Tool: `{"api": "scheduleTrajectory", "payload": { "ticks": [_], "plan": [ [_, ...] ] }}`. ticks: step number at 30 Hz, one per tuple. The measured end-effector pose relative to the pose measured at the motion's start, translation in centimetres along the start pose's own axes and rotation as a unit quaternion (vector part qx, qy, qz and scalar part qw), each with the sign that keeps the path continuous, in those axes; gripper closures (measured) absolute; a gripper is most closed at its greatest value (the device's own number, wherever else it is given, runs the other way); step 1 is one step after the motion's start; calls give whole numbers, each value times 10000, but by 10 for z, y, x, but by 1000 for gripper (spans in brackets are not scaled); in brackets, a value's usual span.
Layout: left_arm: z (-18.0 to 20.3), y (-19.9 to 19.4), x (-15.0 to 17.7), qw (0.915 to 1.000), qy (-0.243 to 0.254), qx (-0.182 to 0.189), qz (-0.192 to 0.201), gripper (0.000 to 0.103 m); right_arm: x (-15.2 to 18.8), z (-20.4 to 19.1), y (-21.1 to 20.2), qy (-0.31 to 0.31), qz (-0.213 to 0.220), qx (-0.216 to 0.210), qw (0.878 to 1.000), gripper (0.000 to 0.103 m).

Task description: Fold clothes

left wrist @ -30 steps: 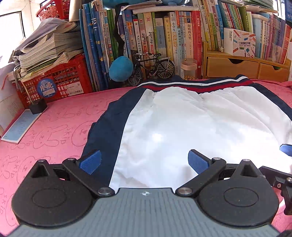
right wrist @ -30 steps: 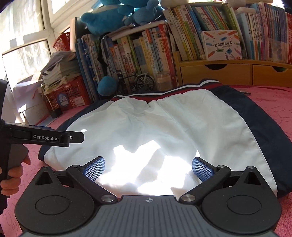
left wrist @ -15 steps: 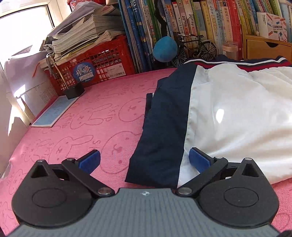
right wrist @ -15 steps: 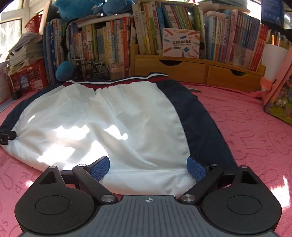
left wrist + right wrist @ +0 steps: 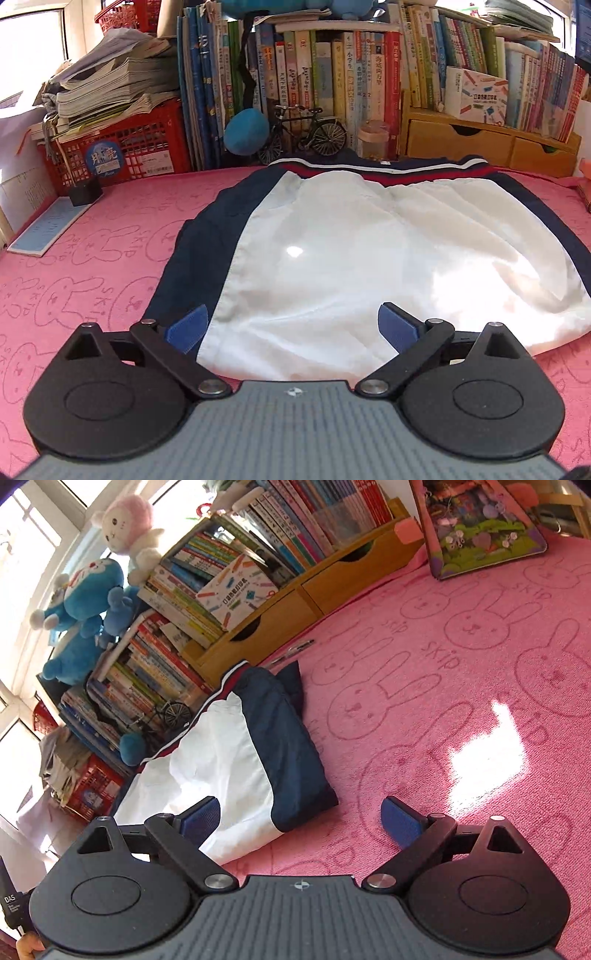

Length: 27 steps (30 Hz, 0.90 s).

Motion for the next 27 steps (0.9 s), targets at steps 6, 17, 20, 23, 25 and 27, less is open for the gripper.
{"api": "scheduleTrajectory", "payload": {
  "ticks": [6,17,20,23,25,27],
  "plan": [
    [43,9,7,9991,328,241,77,2,0,-18,11,42,-72,-227,9997,0],
    [50,19,24,9992,232,252,196,0,0,-22,26,500,75,-668,9965,0],
    [49,19,24,9992,207,281,200,0,-5,-34,39,353,96,-614,9974,0],
    [45,20,23,9991,88,374,171,0,-8,-46,50,368,204,-501,9979,0],
    [41,22,23,9987,-51,489,134,0,-7,-45,49,727,257,-443,9960,0],
    [36,23,23,9979,-181,606,103,0,-2,-39,45,985,421,-450,9932,7]
  ]
}}
Point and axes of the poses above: each gripper's, at about its wrist camera, not at the fingertips, and y roughly the way its jaws point, z to its right, x to its underside, the point moved 2 cm from there along y, roughly the way its jaws point, and after that the axes turned 12 degrees about x, right-handed, at the moved point
